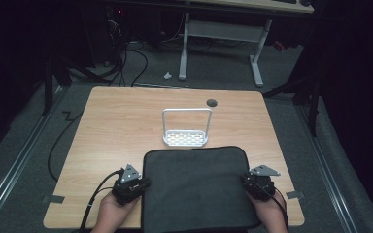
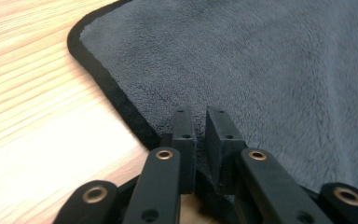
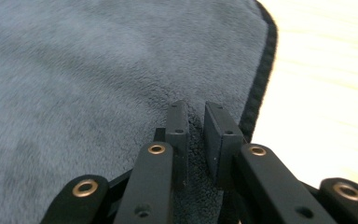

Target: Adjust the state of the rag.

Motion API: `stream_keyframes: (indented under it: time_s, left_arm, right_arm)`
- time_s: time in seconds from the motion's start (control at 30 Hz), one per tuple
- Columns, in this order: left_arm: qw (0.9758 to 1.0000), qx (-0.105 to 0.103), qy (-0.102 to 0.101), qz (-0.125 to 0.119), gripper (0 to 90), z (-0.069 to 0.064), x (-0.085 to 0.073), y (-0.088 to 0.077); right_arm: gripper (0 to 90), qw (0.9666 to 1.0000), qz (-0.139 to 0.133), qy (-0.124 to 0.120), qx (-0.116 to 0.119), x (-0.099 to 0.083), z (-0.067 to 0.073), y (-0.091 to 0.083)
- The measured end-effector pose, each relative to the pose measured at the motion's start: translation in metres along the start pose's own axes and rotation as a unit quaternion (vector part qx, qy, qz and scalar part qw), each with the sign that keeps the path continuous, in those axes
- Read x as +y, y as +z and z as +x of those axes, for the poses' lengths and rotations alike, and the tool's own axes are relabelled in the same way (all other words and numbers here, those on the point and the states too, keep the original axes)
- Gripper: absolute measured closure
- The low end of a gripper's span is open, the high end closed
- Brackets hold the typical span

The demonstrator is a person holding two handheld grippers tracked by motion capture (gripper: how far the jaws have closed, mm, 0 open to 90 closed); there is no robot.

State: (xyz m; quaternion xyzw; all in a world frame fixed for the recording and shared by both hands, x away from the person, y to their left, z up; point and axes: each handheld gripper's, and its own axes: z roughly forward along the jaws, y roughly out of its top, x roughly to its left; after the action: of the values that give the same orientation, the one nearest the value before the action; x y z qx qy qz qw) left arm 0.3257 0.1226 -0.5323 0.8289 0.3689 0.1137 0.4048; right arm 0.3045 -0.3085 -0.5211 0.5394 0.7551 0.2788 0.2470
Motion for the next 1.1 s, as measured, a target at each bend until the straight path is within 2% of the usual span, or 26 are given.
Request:
stream_keyframes:
  time_s: [0.07,0.1,0.23,0.27,0.3,0.33,0.43,0.47,0.5,0.6,0.73,0.77,0.83,1.1]
  left_arm:
    - [1.0,0.004,0.008,0.001,83.6,-0.003,0.001,0.001]
    - [1.0,0.003,0.006,0.0,84.9,-0.002,0.001,0.001]
    - [1.0,0.001,-0.001,-0.004,84.3,-0.001,0.0,0.001]
    - [0.9999,-0.006,-0.003,-0.013,78.6,0.0,0.0,-0.002]
    - [0.9999,-0.006,-0.003,-0.013,76.5,0.0,0.0,-0.002]
    - [0.9997,-0.005,-0.006,-0.022,74.2,0.001,0.0,-0.004]
    - [0.9988,0.004,-0.021,-0.044,71.3,0.01,0.003,-0.008]
    - [0.9985,0.012,-0.025,-0.047,69.3,0.014,0.006,-0.007]
    - [0.9977,0.023,-0.038,-0.051,66.2,0.019,0.01,-0.005]
    - [0.9964,0.028,-0.07,-0.04,59.6,0.034,0.022,0.007]
    - [0.9961,0.048,-0.072,-0.016,54.1,0.042,0.036,0.027]
    - [0.9964,0.058,-0.061,-0.004,54.6,0.041,0.038,0.033]
    - [0.9956,0.092,-0.019,0.002,56.4,0.037,0.04,0.04]
    - [0.9948,0.094,-0.036,0.01,57.7,0.049,0.048,0.045]
  right_arm:
    - [81.3,1.0,-0.002,0.005,0.001,-0.001,-0.004,0.0]
    - [81.2,0.9999,-0.006,0.009,0.003,-0.002,-0.005,0.0]
    - [78.5,0.9999,-0.014,0.003,-0.005,-0.002,-0.001,-0.004]
    - [75.0,0.9994,-0.031,0.012,-0.007,-0.002,0.001,-0.011]
    - [75.0,0.9994,-0.031,0.012,-0.007,-0.002,0.001,-0.011]
    - [72.1,0.9989,-0.044,0.015,-0.005,-0.004,0.002,-0.016]
    - [70.4,0.9988,-0.047,0.01,0.0,-0.006,0.003,-0.02]
    - [70.5,0.9988,-0.047,0.01,0.005,-0.007,0.004,-0.02]
    - [70.7,0.999,-0.043,0.007,0.012,-0.008,0.005,-0.019]
    - [73.2,0.9996,-0.026,0.002,0.013,-0.01,0.007,-0.014]
    - [72.6,0.9997,-0.011,0.009,0.017,-0.014,0.006,-0.012]
    - [72.6,0.9997,-0.011,0.009,0.017,-0.014,0.006,-0.012]
    - [72.6,0.9997,-0.003,0.015,0.021,-0.017,0.007,-0.016]
    - [71.2,0.9997,-0.005,0.015,0.02,-0.024,0.007,-0.023]
